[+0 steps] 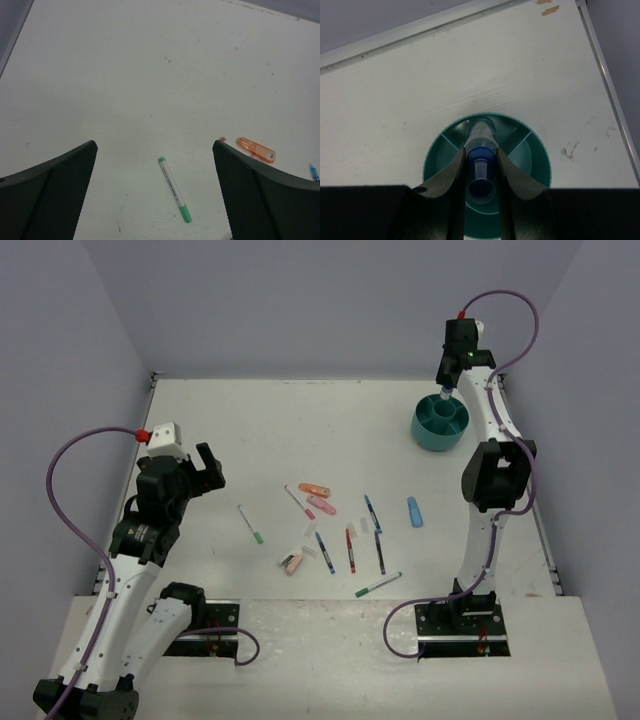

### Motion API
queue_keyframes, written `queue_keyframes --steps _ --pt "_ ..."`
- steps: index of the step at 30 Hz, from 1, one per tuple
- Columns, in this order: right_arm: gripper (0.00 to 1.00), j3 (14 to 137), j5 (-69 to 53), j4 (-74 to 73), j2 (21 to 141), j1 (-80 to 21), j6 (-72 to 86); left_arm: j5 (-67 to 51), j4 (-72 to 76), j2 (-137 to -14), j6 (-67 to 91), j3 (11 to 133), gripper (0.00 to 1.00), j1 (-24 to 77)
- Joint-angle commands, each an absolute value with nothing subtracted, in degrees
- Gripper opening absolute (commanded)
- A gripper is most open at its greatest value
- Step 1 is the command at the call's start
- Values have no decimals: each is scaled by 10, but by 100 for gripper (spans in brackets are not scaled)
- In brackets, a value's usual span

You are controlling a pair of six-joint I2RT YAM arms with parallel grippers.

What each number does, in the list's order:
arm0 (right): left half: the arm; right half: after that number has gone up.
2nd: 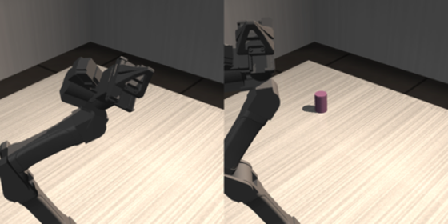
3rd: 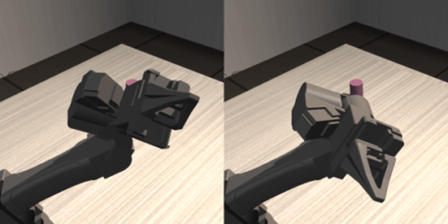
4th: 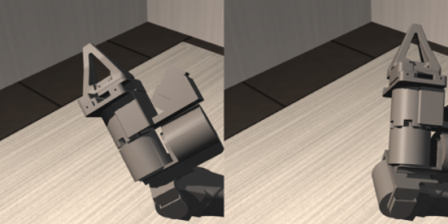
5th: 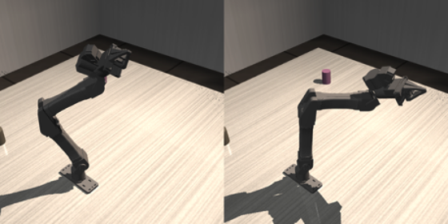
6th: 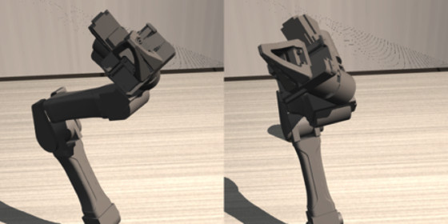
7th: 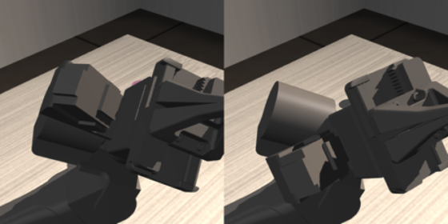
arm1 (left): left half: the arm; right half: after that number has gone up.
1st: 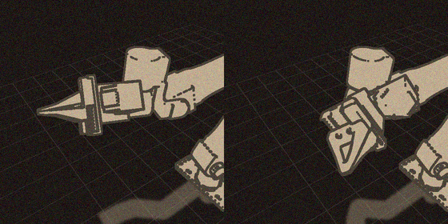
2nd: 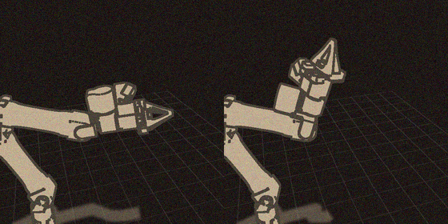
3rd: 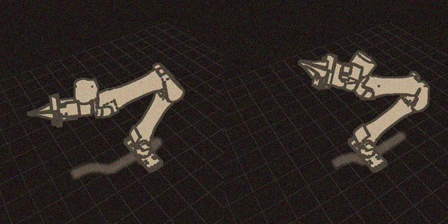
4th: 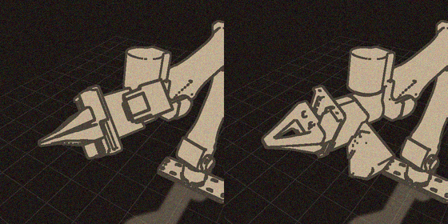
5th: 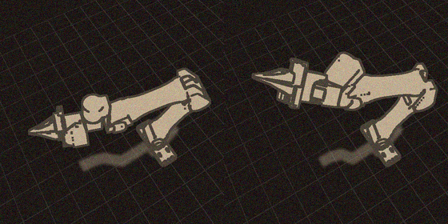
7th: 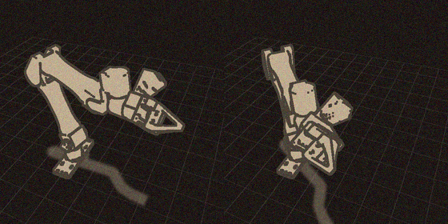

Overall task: Sort the stationery into containers
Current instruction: Place the stationery in the storage box, then pick up the pen from the center of the board.

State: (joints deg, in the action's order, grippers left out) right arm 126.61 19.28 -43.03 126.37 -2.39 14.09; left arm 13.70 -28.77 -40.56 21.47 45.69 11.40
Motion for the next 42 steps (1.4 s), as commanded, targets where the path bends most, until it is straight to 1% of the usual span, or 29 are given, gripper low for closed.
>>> queue_keyframes --steps 1,2,3,5,7,12,16,20,21,23,29,31,33,35,38,39,42 --pt "8 1278 192 -441 1228 -20 142 129 -273 -407 207 461 100 113" --pt "24 1281 194 -444 1232 -20 143 129 -273 -406 207 461 100 113" --pt "37 1284 197 -448 1235 -21 145 128 -273 -406 207 461 100 113" --pt "58 1289 200 -455 1237 -20 147 128 -273 -405 207 461 100 113" --pt "65 1293 201 -456 1236 -20 148 128 -273 -406 207 461 100 113" --pt "72 1321 191 -473 1224 -22 148 129 -273 -407 207 461 100 113" --pt "72 1303 170 -477 1181 -36 147 134 -273 -407 207 462 100 113" --pt "72 1204 153 -446 1082 -77 133 139 -274 -410 207 463 100 113" --pt "72 1199 153 -445 1077 -91 130 139 -276 -411 207 463 100 113" --pt "69 1119 149 -435 1009 -140 135 140 -277 -413 208 463 100 113" --pt "61 888 140 -392 896 -281 194 134 -279 -421 210 465 100 113" --pt "57 823 130 -385 870 -321 224 123 -277 -421 210 464 100 113" --pt "51 749 137 -370 839 -343 243 118 -277 -420 209 463 100 113" --pt "46 704 131 -364 823 -356 262 112 -274 -419 209 461 100 113" --pt "42 665 111 -353 817 -362 265 107 -273 -418 208 461 100 113" --pt "40 634 94 -348 828 -362 264 98 -271 -419 207 461 100 113" --pt "38 614 91 -349 850 -363 265 85 -267 -420 204 459 100 113"
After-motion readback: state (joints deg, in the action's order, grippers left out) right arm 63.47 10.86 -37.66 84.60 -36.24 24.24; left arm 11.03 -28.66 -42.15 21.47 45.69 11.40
